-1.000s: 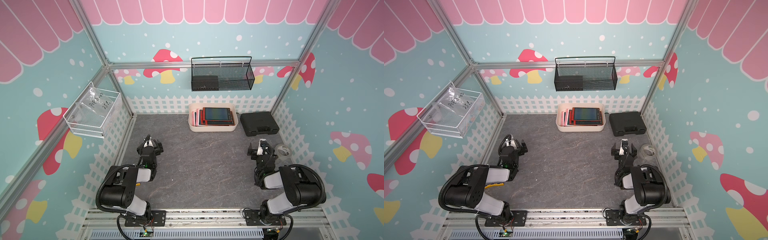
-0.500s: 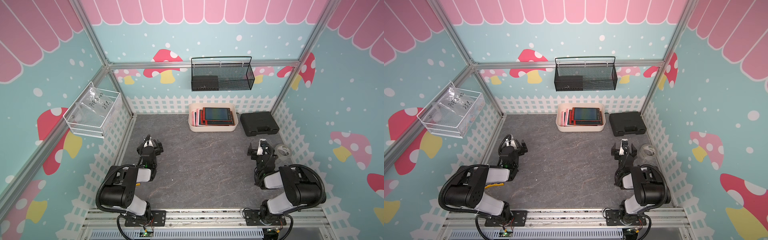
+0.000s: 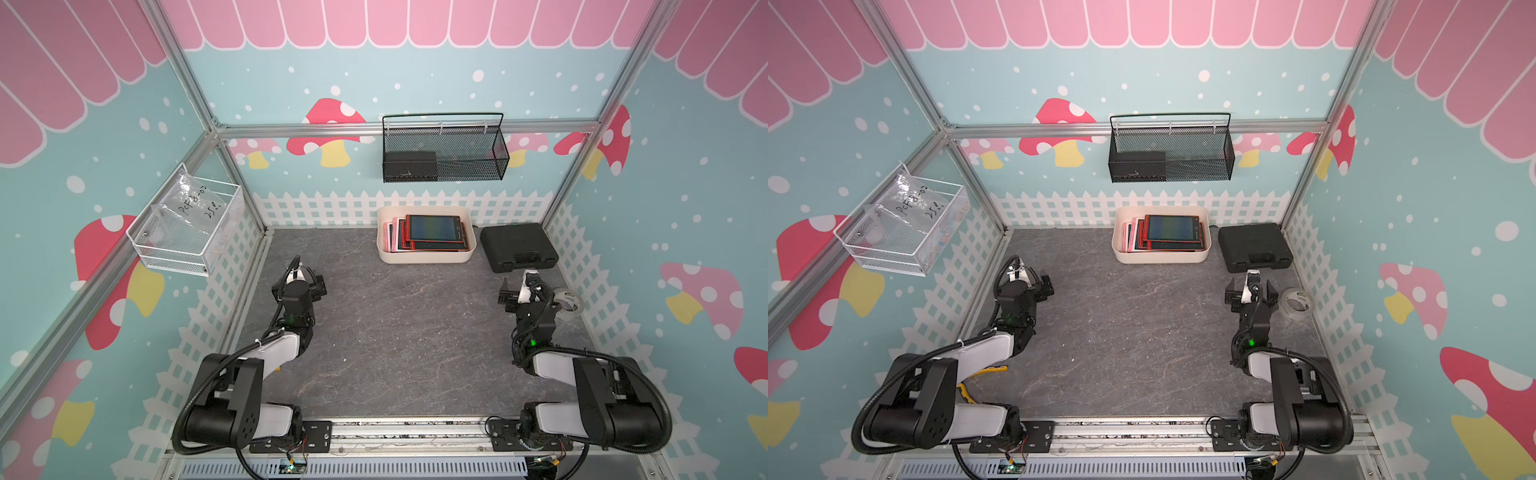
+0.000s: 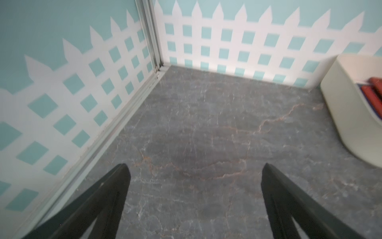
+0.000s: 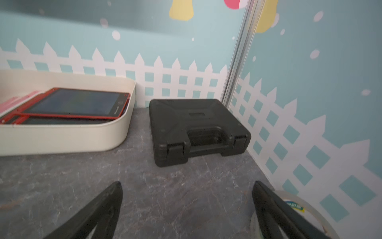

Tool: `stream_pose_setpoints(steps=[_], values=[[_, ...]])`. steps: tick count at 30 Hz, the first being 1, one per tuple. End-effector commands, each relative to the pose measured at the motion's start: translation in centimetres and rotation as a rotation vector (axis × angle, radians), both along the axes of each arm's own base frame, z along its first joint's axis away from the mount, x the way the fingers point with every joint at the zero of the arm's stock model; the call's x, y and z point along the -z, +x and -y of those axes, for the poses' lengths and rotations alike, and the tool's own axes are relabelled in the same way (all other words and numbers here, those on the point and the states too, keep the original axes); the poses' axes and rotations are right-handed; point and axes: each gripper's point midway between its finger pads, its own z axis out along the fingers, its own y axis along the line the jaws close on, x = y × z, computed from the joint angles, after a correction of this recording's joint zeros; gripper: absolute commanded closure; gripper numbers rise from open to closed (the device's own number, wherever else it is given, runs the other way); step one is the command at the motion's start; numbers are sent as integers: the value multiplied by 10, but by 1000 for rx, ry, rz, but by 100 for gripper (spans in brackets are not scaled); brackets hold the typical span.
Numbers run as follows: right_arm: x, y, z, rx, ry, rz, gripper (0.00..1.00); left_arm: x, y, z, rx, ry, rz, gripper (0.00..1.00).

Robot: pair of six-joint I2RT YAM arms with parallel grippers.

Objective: Take out the writing tablet from the storage box
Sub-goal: Move the storage box to the center of the board.

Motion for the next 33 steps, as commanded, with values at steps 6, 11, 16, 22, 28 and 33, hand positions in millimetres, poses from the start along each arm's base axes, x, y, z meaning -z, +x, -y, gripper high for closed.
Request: stream_pose_setpoints(steps=[6,11,16,22,28,33], values=[[-3,23,-22,-108,93,-158,1,-10,-8,9,-9,-148,-147,1],[16,68,-45,-184,86,-367,1,-13,1,20,-10,-167,-289,1],[27,115,-64,-253,67,-516,0,3,13,31,-1,-220,-394,1],[54,175,-91,-414,-2,-686,1,29,24,57,49,-274,-529,1],[76,198,-115,-559,-128,-759,3,43,19,72,103,-336,-574,1],[66,191,-131,-639,-168,-719,4,54,12,72,106,-333,-598,1]])
